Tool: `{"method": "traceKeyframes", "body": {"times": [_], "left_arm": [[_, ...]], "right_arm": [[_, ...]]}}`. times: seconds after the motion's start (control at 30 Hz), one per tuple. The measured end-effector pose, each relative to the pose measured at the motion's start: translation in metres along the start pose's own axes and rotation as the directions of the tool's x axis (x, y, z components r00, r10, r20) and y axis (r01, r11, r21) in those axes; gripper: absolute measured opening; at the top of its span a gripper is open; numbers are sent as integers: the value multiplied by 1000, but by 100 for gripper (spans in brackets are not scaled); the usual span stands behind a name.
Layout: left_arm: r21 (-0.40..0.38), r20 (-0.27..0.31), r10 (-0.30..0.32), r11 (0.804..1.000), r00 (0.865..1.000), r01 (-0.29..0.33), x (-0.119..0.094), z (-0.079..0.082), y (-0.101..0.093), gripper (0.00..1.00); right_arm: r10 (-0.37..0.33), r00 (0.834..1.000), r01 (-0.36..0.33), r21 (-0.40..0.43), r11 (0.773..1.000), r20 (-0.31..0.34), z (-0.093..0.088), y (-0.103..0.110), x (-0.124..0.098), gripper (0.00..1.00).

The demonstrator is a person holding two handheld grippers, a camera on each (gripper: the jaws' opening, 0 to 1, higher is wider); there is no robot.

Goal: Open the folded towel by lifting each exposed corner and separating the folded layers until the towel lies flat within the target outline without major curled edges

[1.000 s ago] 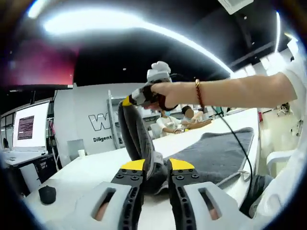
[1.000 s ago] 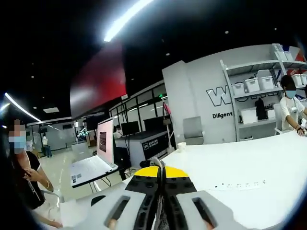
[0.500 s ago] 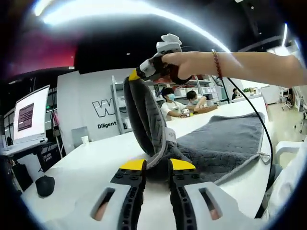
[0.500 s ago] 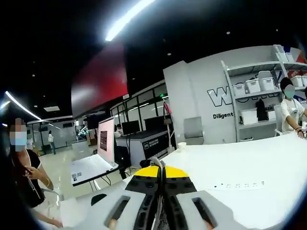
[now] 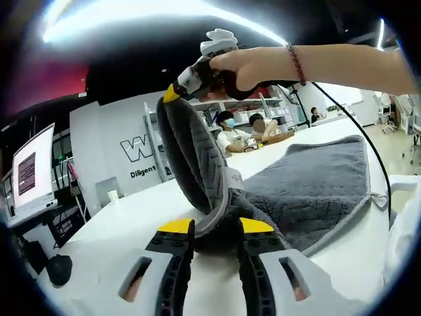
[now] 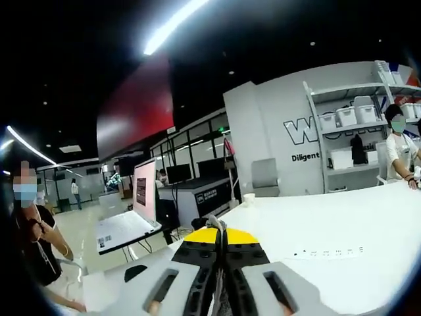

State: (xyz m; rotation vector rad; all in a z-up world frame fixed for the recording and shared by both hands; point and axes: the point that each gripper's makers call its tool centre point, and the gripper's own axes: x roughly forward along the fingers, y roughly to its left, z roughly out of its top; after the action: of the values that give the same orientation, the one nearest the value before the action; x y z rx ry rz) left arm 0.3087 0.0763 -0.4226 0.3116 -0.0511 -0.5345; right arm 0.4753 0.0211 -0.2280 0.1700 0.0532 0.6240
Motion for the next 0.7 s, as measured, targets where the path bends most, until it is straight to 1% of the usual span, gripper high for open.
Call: {"method": "traceKeyframes", "body": {"times": [0.1, 0.17, 0.23, 0.3, 0.37, 0.43, 0.47, 0.57, 0.7], "left_arm": [[-5, -4, -13, 1000, 1000, 13, 6, 0, -2, 24], [14, -13, -10, 1000, 1000, 10, 9, -2, -1, 23], [17, -28, -18, 1000, 999, 18, 11, -5, 0, 18], [24, -41, -14, 1000, 999, 15, 13, -8, 2, 12], [34, -57, -14, 999, 998, 16, 15, -11, 3, 10], [34, -57, -11, 999, 998, 13, 14, -11, 2, 4], [32, -58, -13, 999, 998, 15, 14, -11, 1, 4], [28, -54, -26, 999, 998, 27, 13, -9, -2, 2], [15, -46, -16, 1000, 999, 17, 8, -7, -1, 2]], "right_arm": [[3, 1000, -3, 9, 1000, -3, -2, 1, -1, 0], [4, 1000, -4, 13, 1000, -2, -2, 2, -1, 0], [6, 1000, -6, 14, 1000, -5, -3, 3, -1, 0], [2, 1000, -2, 17, 1000, -5, -3, 2, -1, 0], [3, 1000, -3, 14, 1000, -4, -2, 2, 0, 0], [1, 1000, -1, 14, 1000, -6, -2, 2, 0, 0], [6, 1000, -6, 18, 1000, -7, -3, 2, 1, 0], [0, 1000, 0, 21, 1000, -9, -3, 0, 4, 0], [-5, 1000, 5, 25, 1000, -4, -2, -1, 1, 0]]}}
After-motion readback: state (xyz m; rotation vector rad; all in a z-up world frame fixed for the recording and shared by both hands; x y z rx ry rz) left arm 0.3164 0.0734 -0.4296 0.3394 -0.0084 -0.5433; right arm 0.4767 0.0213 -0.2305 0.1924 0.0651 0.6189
